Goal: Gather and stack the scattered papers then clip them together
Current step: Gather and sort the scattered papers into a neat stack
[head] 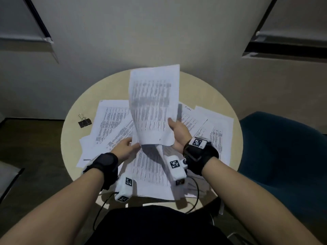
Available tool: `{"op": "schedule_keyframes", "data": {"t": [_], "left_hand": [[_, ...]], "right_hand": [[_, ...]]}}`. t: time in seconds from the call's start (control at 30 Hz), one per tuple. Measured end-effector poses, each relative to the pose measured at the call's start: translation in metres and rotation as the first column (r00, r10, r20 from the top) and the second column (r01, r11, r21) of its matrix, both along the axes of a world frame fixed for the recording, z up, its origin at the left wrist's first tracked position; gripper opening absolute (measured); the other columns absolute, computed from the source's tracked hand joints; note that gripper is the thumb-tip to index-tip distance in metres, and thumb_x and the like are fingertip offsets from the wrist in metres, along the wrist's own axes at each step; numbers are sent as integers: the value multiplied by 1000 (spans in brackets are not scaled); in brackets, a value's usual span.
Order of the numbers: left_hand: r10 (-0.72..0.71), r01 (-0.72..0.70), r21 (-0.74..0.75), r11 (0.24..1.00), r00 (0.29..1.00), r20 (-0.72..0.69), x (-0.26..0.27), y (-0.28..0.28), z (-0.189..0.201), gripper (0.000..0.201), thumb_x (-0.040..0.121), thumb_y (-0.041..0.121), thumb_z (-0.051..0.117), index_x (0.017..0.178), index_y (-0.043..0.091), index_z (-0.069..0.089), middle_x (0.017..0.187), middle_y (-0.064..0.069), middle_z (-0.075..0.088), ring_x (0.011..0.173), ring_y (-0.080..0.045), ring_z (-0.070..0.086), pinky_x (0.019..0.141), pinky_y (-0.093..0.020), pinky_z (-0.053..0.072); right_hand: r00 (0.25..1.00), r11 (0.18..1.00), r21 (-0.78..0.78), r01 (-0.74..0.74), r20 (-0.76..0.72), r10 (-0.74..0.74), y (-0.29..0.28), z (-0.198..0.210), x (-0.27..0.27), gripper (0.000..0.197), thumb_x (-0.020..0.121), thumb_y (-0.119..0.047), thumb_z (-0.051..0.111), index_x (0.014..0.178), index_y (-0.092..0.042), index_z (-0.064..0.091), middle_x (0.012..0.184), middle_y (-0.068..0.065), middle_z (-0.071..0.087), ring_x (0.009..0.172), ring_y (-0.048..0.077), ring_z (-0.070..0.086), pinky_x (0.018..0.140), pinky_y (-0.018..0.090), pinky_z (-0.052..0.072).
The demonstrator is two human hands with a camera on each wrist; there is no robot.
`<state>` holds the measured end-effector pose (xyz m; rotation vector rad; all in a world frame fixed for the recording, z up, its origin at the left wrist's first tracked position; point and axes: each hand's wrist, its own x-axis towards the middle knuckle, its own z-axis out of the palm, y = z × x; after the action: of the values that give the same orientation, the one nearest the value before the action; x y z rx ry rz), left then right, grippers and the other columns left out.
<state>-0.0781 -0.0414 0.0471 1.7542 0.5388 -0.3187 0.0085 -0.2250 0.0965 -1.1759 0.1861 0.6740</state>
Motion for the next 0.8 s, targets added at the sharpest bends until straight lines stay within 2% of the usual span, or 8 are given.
{"op": "schedule_keyframes", "data": {"t": [0.13,0.33,0.4,0.47,0.57,0.63,0.73,0.8], "left_hand": [[60,-60,0,998,996,-60,-5,11,-12,16,88,1,45,83,7,59,68,-10,48,64,-19,42,62,-28,38],[139,-154,-81,985,976,-167,-7,26,-25,31,93,34,59,75,10,55,72,-9,48,61,-17,54,75,-34,50],[146,-162,-69,984,969,-200,-2,30,-38,55,76,64,65,86,10,62,83,-7,58,77,-21,57,89,-40,51],[171,-185,-49,982,964,-205,2,28,-40,61,76,66,63,89,6,62,69,-3,51,64,-20,48,66,-30,45],[120,-120,10,993,975,-186,5,17,-37,45,79,52,69,92,11,58,85,-4,61,72,-21,55,68,-30,43],[46,-43,17,999,980,-196,7,13,-37,43,76,35,79,105,15,54,114,-5,63,101,-25,62,88,-35,49],[-3,14,57,998,981,-196,14,8,-42,89,61,27,88,133,8,40,131,-6,56,119,-27,55,103,-41,44],[-31,51,117,992,986,-166,19,2,-43,77,66,14,85,130,4,42,131,-5,56,116,-25,56,103,-37,43]], "right_hand": [[954,955,287,74,-299,17,8,-9,14,44,105,-32,29,140,-6,35,146,19,43,130,40,46,108,56,36],[934,1000,20,14,-357,-6,8,-39,23,48,104,-26,36,149,-19,21,151,17,37,121,45,53,91,58,49],[973,991,-124,-41,-229,12,1,-42,21,11,103,-21,40,108,-18,49,91,6,68,80,28,65,80,37,50],[996,927,-367,-83,-64,63,-8,-47,24,28,100,-14,44,72,-15,37,44,-4,41,45,16,41,62,25,41],[997,876,-481,-41,39,68,-33,-57,34,16,92,-8,49,88,6,55,87,20,70,81,39,66,86,46,53],[999,909,-414,53,21,-49,-52,-64,40,28,93,-4,48,119,-5,58,118,22,65,103,39,64,96,55,48],[995,970,-222,97,-17,-103,-79,-69,40,42,97,0,44,137,-13,45,128,15,61,112,34,61,99,54,46],[1000,943,-331,19,16,-14,-92,-73,36,34,97,-2,46,130,-7,51,124,18,63,112,36,61,101,52,46]]}}
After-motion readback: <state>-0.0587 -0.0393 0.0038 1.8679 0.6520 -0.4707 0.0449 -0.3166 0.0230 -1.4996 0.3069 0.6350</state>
